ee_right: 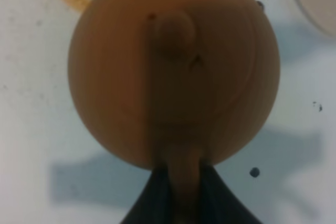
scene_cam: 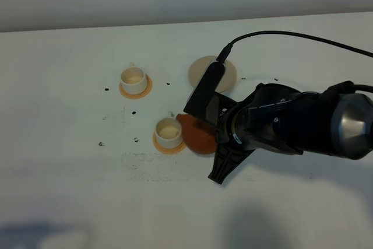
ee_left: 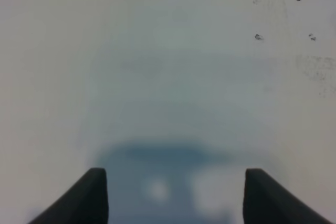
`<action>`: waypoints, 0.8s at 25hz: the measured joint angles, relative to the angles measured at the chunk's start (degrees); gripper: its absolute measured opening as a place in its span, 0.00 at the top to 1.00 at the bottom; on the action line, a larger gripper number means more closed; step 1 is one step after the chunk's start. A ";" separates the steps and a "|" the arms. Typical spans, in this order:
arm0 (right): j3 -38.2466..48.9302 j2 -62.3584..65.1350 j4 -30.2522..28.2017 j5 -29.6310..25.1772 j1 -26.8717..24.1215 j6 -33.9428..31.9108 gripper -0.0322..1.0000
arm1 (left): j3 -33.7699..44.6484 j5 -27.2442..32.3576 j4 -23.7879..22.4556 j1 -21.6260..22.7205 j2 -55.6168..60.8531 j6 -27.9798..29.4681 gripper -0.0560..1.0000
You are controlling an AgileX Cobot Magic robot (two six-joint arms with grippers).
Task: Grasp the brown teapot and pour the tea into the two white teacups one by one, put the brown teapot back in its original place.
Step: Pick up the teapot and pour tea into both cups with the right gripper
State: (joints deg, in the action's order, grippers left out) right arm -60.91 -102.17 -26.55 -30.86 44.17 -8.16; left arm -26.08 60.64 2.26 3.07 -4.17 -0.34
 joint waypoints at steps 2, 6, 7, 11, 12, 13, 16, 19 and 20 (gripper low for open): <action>0.00 -0.12 -0.49 0.31 0.11 0.00 0.86 | 0.00 0.00 0.00 0.00 0.00 0.00 0.43; 0.00 -0.12 -1.86 0.25 0.11 0.00 0.86 | 0.00 0.00 0.00 0.00 0.00 0.00 0.43; 0.00 -0.12 -2.30 0.25 0.11 0.00 0.86 | 0.00 0.00 0.00 0.00 0.00 0.34 0.43; 0.00 -0.37 -5.04 0.31 0.11 0.00 0.86 | 0.00 0.00 0.00 0.00 0.00 0.34 0.43; 0.00 -0.62 -5.75 0.35 0.11 0.00 0.86 | 0.00 0.00 0.00 0.00 0.00 0.34 0.43; 0.00 -0.95 -6.16 0.35 0.11 0.00 0.86 | 0.00 0.00 0.00 0.00 0.00 0.34 0.43; 0.00 -1.86 -7.37 0.35 0.11 0.00 0.86 | 0.00 0.00 0.00 0.00 0.00 0.34 0.43; 0.00 -2.12 -8.60 0.37 0.11 0.00 0.86 | 0.00 0.00 0.00 0.00 0.00 0.34 0.43; 0.00 -2.12 -8.85 0.37 0.11 0.00 0.86 | 0.00 0.00 0.00 0.00 0.00 0.34 0.43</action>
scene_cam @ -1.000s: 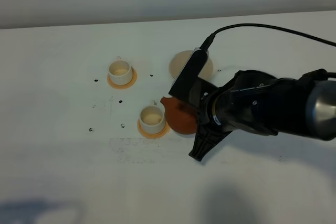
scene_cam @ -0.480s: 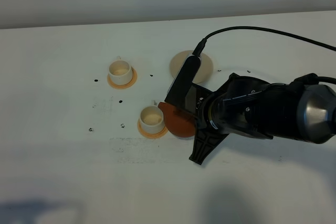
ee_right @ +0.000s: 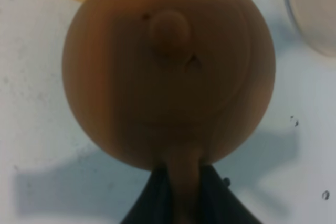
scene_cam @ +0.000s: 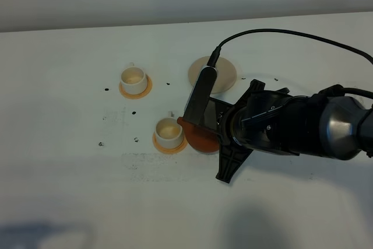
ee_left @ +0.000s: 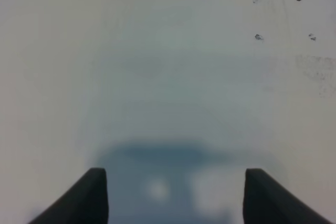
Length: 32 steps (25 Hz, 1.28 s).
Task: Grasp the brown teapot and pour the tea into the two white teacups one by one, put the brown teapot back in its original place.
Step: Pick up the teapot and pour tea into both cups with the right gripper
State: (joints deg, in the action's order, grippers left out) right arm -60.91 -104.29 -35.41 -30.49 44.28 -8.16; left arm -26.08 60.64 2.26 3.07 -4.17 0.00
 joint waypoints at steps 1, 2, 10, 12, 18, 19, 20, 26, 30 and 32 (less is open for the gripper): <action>0.00 0.00 -0.15 0.00 0.00 0.00 0.86 | 0.00 0.00 0.00 0.00 0.00 0.00 0.43; 0.00 0.00 -0.46 -0.06 0.00 0.00 0.86 | 0.00 0.00 0.00 0.00 0.00 0.00 0.43; 0.00 0.00 -3.36 -0.26 1.05 2.65 0.86 | 0.00 0.00 0.00 0.00 0.00 0.00 0.43; 0.00 0.00 -4.61 -0.26 1.10 3.07 0.86 | 0.00 0.00 0.00 0.00 0.00 0.00 0.43; 0.00 0.00 -8.10 -1.29 1.10 3.17 0.86 | 0.00 0.00 0.00 0.00 0.00 0.00 0.43; 0.00 0.00 -8.66 -1.39 1.10 3.17 0.86 | 0.00 0.00 0.00 0.00 0.00 0.00 0.43; 0.00 0.00 -8.99 -1.49 1.10 3.17 0.86 | 0.00 0.00 0.00 0.00 0.00 0.00 0.43; -0.11 0.00 -10.34 -1.96 1.10 3.16 0.86 | 0.00 0.00 0.00 0.00 0.00 0.00 0.43; -0.74 0.00 -11.71 -2.11 1.10 3.22 0.86 | 0.00 0.00 0.00 0.00 0.00 0.00 0.43; -0.74 0.00 -12.32 -2.28 1.10 3.22 0.86 | 0.00 0.00 0.00 0.00 0.00 0.00 0.43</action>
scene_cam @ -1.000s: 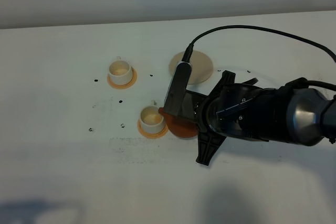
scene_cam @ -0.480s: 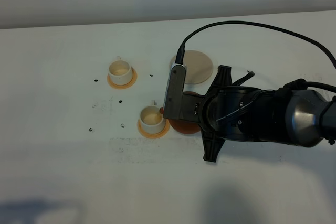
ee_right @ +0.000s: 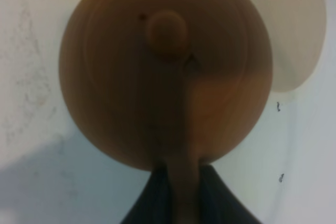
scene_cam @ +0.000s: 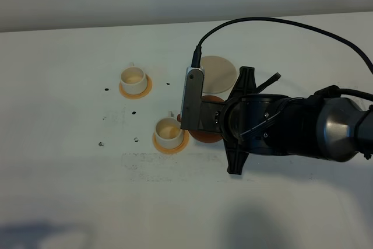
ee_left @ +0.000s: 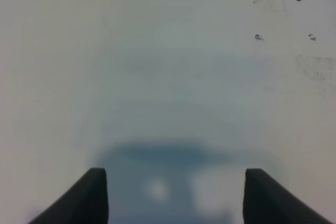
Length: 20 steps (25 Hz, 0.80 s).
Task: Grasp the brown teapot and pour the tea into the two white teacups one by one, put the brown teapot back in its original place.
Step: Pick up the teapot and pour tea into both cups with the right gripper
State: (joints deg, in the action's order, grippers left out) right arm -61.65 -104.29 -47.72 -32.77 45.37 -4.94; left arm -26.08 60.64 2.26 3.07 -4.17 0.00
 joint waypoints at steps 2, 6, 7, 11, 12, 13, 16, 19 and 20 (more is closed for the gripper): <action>0.00 0.00 -0.28 -0.06 0.00 0.00 0.86 | 0.00 0.00 0.00 0.00 0.00 0.00 0.43; 0.00 0.00 -1.15 -0.10 0.00 0.10 0.86 | 0.00 0.00 0.00 0.00 0.00 0.00 0.43; 0.00 0.00 -1.37 -0.10 0.00 0.38 0.86 | 0.00 0.00 0.00 0.00 0.00 0.00 0.43; 0.00 0.00 -2.00 -0.04 0.00 2.73 0.86 | 0.00 0.00 0.00 0.00 0.00 0.00 0.43; 0.00 0.00 -2.26 -0.04 0.00 3.30 0.86 | 0.00 0.00 0.00 0.00 0.00 0.00 0.43; 0.00 0.00 -2.52 -0.04 0.00 3.89 0.86 | 0.00 0.00 0.00 0.00 0.00 0.00 0.43; 0.00 0.00 -3.87 -0.04 0.00 4.94 0.86 | 0.00 0.00 0.00 0.00 0.00 0.00 0.43; -0.50 0.00 -4.73 0.00 0.00 5.49 0.86 | 0.00 0.00 0.00 0.00 0.00 0.00 0.43; -0.87 0.00 -4.96 0.00 0.00 5.53 0.86 | 0.00 0.00 0.00 0.00 0.00 0.00 0.43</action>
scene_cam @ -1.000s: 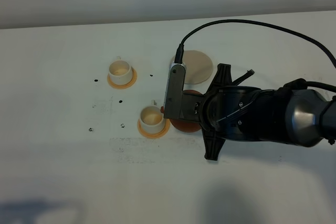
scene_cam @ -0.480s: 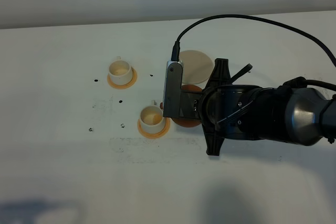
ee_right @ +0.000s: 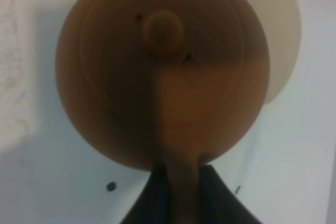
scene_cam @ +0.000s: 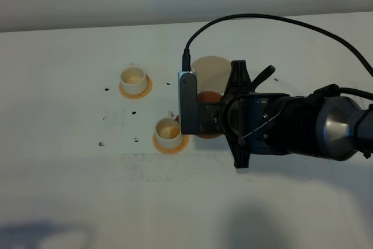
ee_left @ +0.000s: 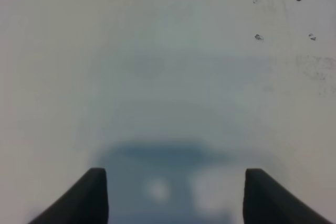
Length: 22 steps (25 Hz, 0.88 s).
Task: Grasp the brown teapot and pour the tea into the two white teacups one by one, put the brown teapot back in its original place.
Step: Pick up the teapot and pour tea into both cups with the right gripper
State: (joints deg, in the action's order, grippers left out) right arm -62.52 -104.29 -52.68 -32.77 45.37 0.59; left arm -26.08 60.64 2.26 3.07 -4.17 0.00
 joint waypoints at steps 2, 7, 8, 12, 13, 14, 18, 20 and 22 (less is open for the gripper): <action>-0.33 0.00 -0.61 0.14 0.00 0.07 0.86 | 0.00 0.00 0.00 0.00 0.00 0.00 0.43; -0.74 0.00 -1.79 0.26 0.02 0.45 0.86 | 0.00 0.00 0.00 0.00 0.00 0.00 0.43; -0.74 0.00 -1.90 0.26 0.02 0.87 0.86 | 0.00 0.00 0.00 0.00 0.00 -0.34 0.43; -0.74 0.00 -2.02 0.26 0.02 2.84 0.86 | 0.00 0.00 0.00 0.00 0.00 0.00 0.43; -0.74 0.00 -2.18 0.26 0.02 3.08 0.86 | 0.00 0.00 0.00 0.00 0.00 0.00 0.43; -0.74 0.00 -2.41 0.26 0.02 3.21 0.86 | 0.00 0.00 0.00 0.00 0.00 0.00 0.43; -0.74 0.00 -4.05 0.26 0.02 3.36 0.86 | 0.00 -0.05 0.00 0.00 0.00 0.00 0.43; -0.74 0.00 -4.97 0.26 0.02 3.36 0.86 | 0.00 -0.04 0.00 0.00 0.00 0.00 0.43; -0.74 0.00 -5.43 0.31 0.02 3.49 0.86 | 0.00 -0.04 0.00 0.00 0.00 0.00 0.43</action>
State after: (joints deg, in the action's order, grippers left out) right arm -63.26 -104.29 -58.12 -32.45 45.39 4.08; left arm -26.08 60.60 2.26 3.07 -4.17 0.00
